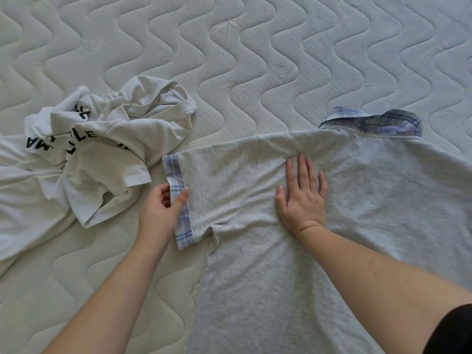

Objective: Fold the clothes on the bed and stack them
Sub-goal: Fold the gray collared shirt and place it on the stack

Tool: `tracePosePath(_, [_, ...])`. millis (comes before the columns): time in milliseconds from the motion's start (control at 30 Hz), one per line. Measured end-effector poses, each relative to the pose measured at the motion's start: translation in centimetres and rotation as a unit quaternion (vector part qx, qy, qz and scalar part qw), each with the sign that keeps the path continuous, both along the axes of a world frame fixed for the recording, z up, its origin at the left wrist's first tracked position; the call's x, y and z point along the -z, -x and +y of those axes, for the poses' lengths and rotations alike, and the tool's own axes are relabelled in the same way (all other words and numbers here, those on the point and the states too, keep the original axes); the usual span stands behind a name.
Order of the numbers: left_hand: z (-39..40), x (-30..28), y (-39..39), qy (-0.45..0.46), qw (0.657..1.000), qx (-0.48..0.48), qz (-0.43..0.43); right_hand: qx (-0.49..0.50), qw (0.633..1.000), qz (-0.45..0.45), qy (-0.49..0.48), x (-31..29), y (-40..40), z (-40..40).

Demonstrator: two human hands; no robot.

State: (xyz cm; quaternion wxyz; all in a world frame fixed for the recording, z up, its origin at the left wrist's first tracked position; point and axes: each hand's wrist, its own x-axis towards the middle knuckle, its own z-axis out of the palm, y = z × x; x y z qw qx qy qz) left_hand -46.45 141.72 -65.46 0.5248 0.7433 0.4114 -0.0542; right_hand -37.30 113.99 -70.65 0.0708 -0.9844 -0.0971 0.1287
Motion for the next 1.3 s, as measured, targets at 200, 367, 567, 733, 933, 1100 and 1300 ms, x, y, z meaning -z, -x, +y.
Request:
tracePosePath(200, [0.0, 1.4, 0.0, 0.000, 0.998, 0.066, 0.023, -0.010, 0.999, 0.032, 0.012, -1.2, -0.3, 0.2])
tracePosePath(367, [0.2, 2.1, -0.2, -0.004, 0.997, 0.080, 0.001, 0.018, 0.997, -0.025, -0.066, -3.8, -2.0, 1.2])
tracePosePath(567, [0.3, 3.2, -0.2, -0.032, 0.995, 0.096, -0.013, 0.004, 1.000, 0.026, -0.016, -2.6, -4.0, 5.4])
tracePosePath(733, [-1.0, 4.0, 0.5, -0.183, 0.974, 0.126, -0.055, -0.045, 0.997, 0.066, -0.020, -1.7, -2.9, 4.7])
tracePosePath(933, [-3.0, 5.1, 0.3, -0.316, 0.936, 0.107, -0.110, 0.047, 0.999, -0.007, -0.001, -1.7, -4.1, 2.2])
tracePosePath(1100, [-2.9, 5.5, 0.5, -0.316, 0.933, 0.104, -0.137, 0.062, 0.997, 0.044, -0.009, -1.6, -6.9, 6.8])
tracePosePath(1300, [-2.8, 5.6, 0.5, -0.313, 0.934, 0.102, -0.140, -0.127, 0.987, 0.080, -0.055, -2.7, -8.2, 11.2])
